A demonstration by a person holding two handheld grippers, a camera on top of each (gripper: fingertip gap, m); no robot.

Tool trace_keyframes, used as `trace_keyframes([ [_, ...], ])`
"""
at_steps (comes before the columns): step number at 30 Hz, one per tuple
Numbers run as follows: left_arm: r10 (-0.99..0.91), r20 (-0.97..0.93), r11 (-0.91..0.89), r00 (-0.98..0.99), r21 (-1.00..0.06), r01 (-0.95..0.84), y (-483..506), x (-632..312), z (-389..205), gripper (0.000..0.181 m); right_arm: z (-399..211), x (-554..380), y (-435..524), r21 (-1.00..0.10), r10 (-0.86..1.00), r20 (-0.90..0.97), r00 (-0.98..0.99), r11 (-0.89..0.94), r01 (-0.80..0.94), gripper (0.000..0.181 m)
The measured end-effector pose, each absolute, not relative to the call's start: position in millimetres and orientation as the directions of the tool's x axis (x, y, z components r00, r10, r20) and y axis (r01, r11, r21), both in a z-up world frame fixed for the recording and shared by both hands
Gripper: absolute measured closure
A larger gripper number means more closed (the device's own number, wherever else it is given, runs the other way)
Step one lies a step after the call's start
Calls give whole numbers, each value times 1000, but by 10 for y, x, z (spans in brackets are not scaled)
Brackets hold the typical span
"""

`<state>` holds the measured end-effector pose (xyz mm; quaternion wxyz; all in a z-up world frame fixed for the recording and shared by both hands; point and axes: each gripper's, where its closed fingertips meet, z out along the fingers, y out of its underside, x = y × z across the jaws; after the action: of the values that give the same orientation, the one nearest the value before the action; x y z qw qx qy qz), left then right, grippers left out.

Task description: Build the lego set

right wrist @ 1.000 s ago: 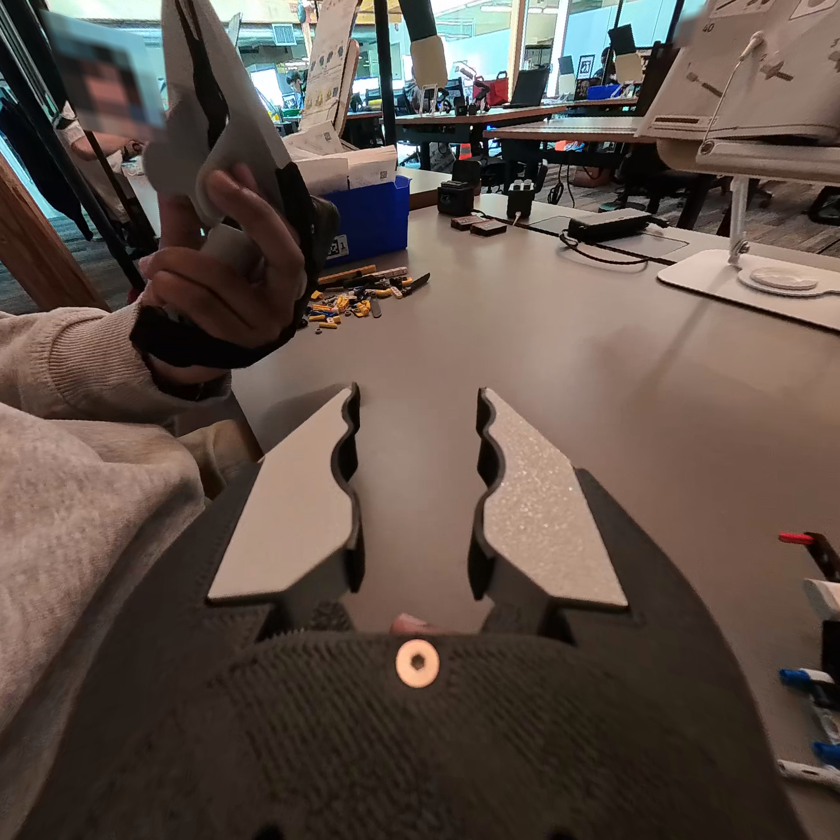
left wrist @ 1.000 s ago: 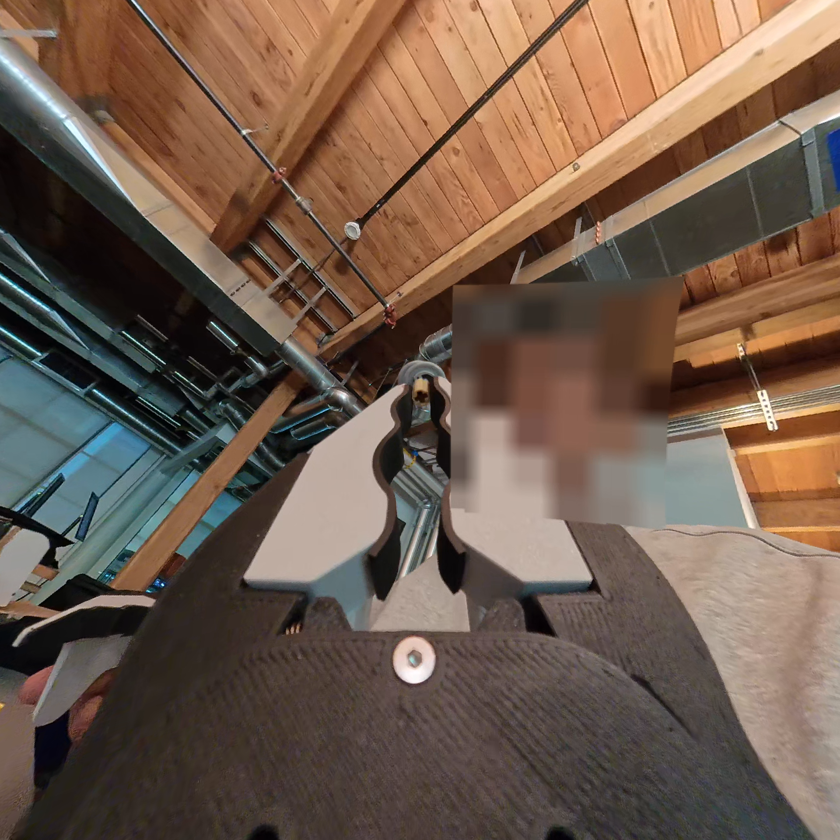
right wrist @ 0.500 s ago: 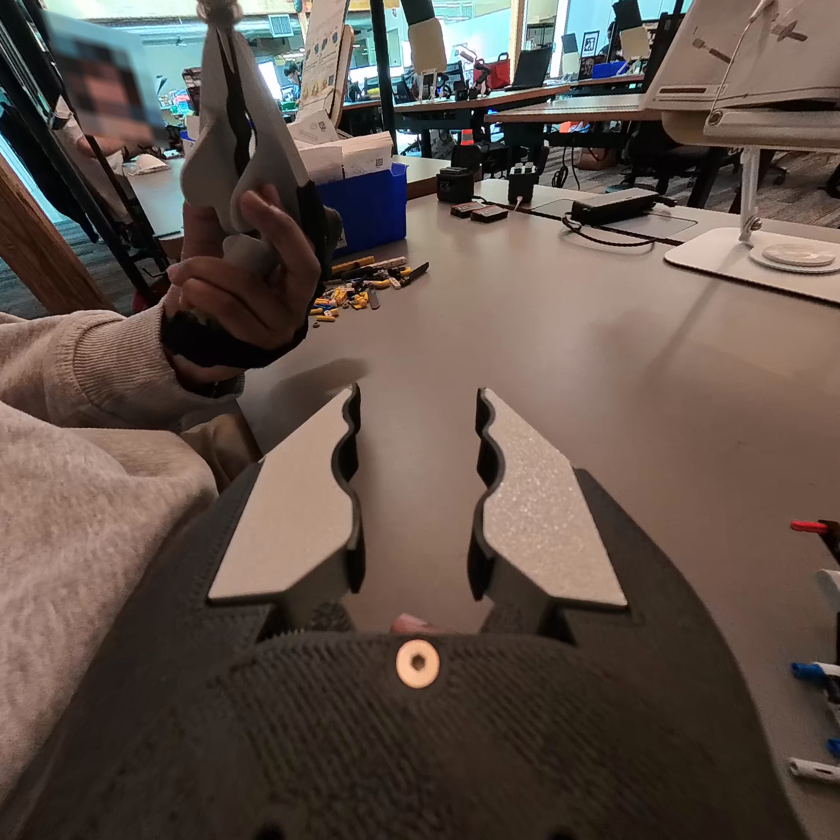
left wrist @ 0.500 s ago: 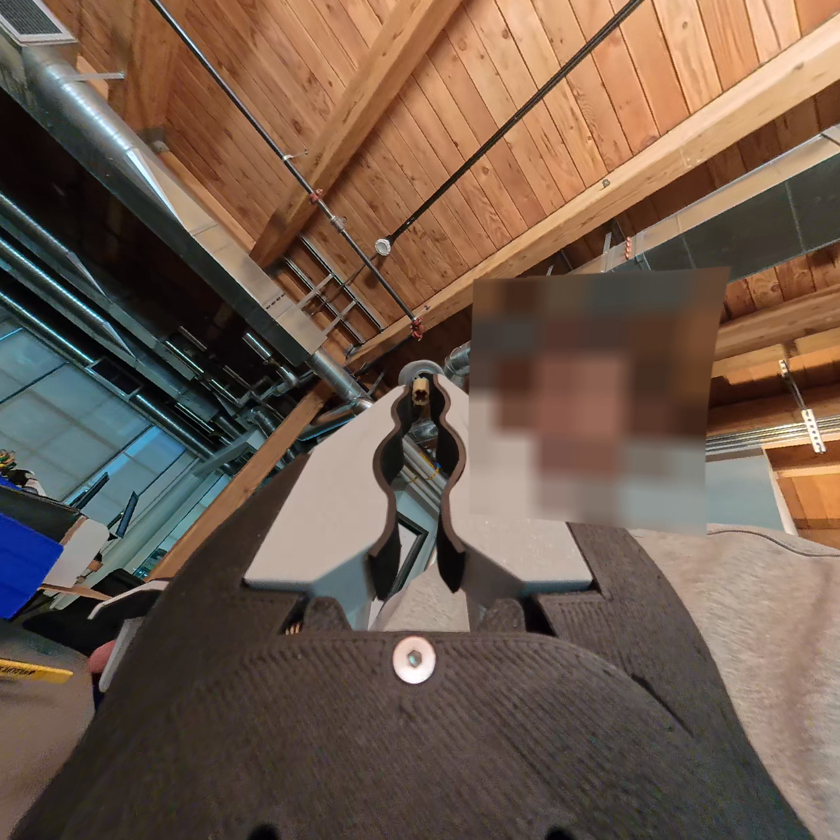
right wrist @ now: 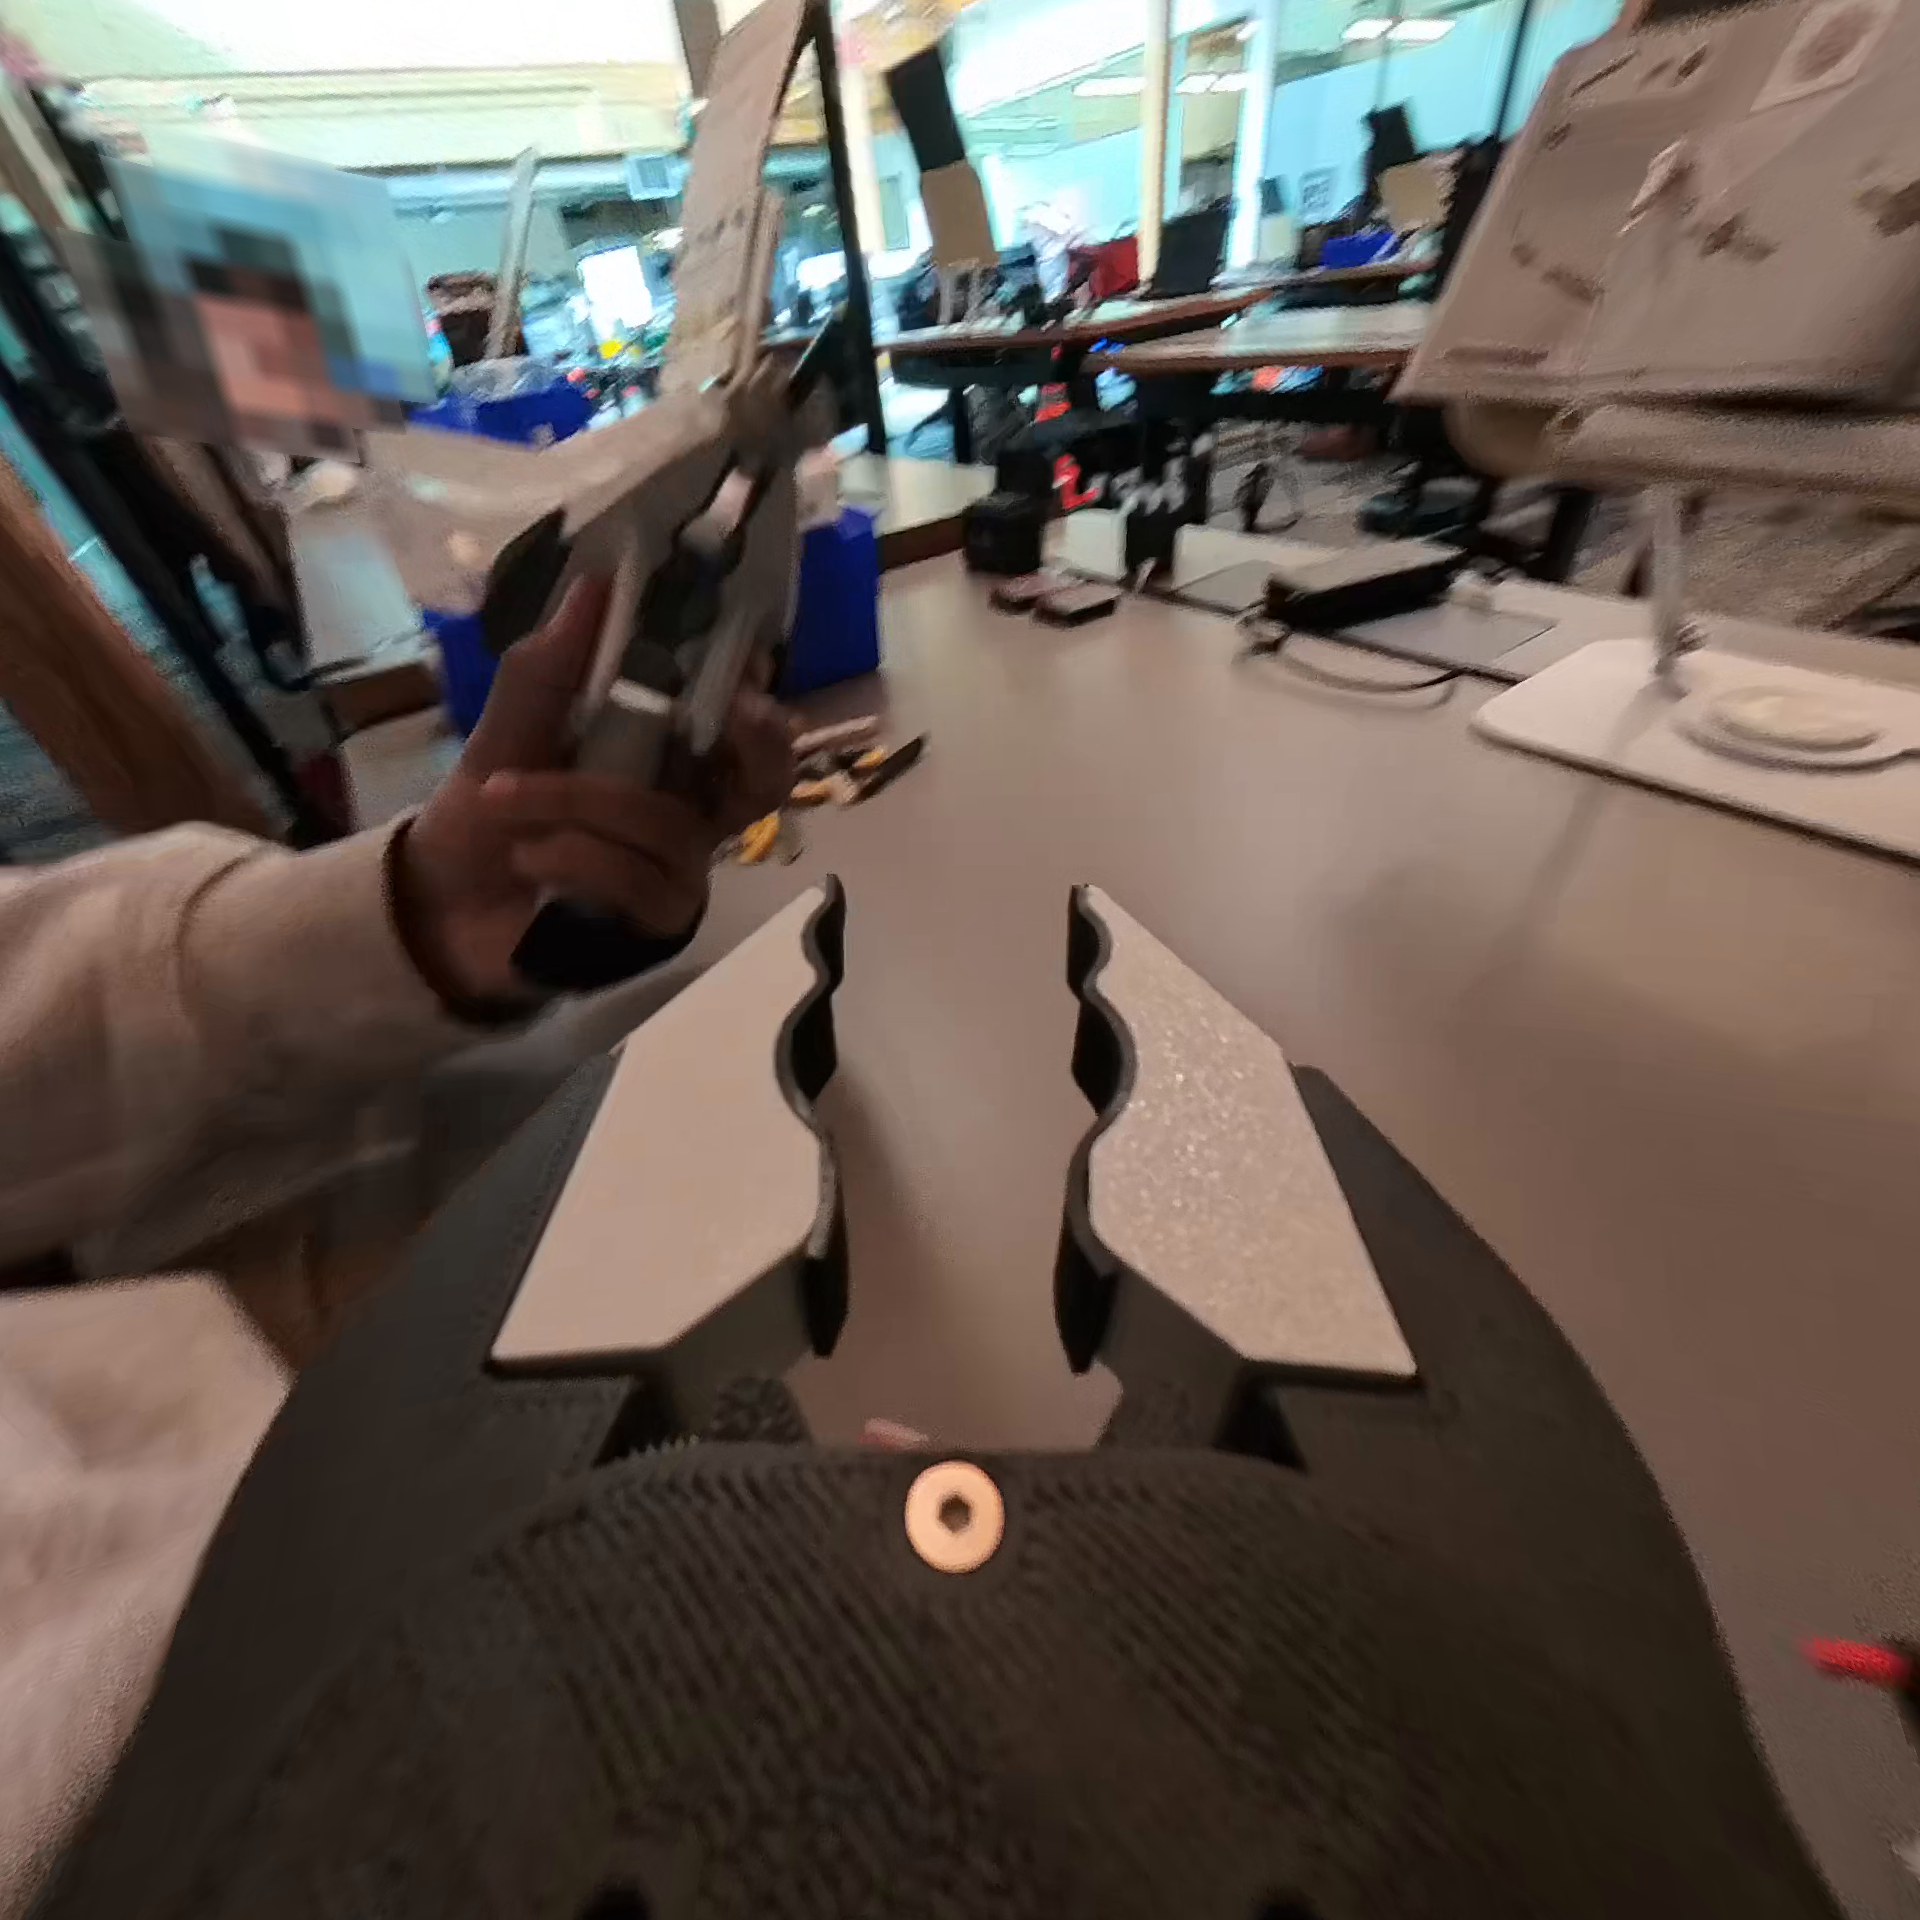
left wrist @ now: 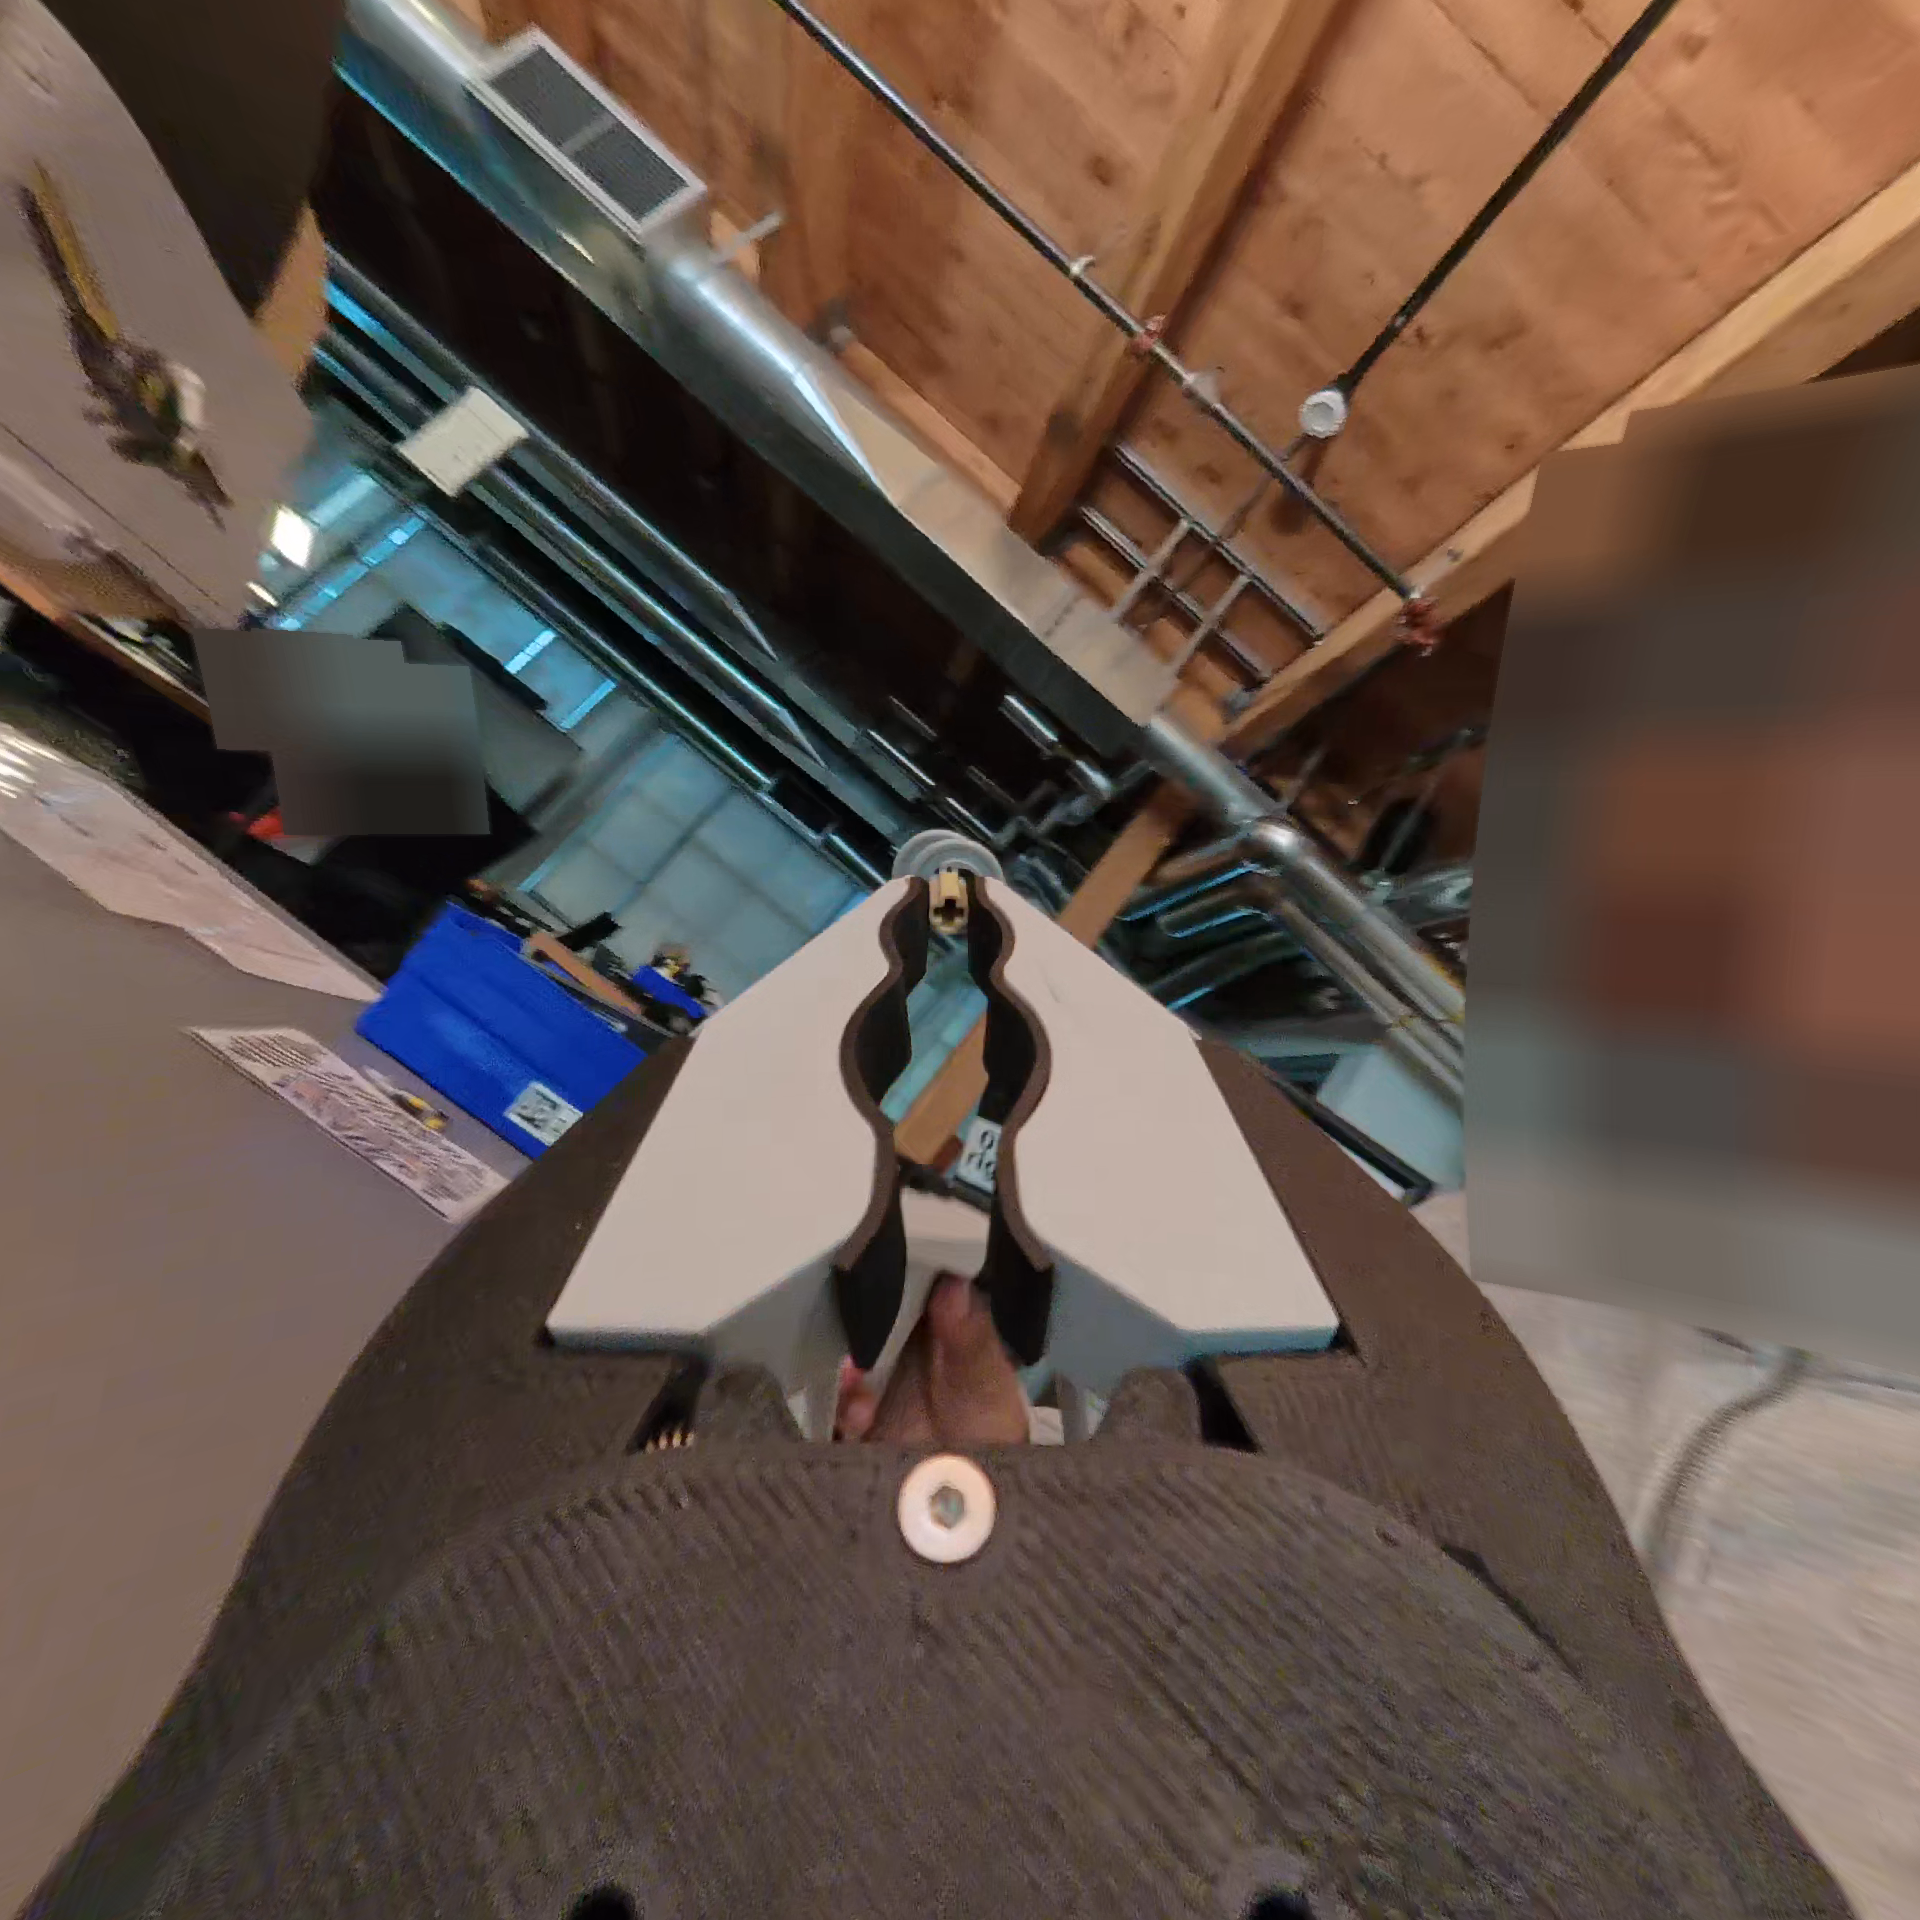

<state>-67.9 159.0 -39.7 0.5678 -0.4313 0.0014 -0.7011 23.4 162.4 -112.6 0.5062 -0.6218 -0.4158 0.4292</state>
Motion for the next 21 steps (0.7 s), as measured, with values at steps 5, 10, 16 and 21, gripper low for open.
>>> trace_keyframes([
  [5,-745,615,-282,258,-641,714,1747,-536,-716,177,-754,209,2203,-986,913,-164,373,-138,-94,144],
  [10,-712,617,-343,336,-723,600,1710,-316,-980,177,-1234,89,2096,-925,889,-379,256,-355,-138,144],
  [16,-709,490,-299,507,-860,413,1749,-193,-1168,177,-1253,119,2093,-891,862,-453,228,-431,-140,143],
  [21,-705,506,-312,496,-850,424,1756,-179,-1181,177,-1348,84,2084,-898,864,-439,246,-428,-103,142],
])
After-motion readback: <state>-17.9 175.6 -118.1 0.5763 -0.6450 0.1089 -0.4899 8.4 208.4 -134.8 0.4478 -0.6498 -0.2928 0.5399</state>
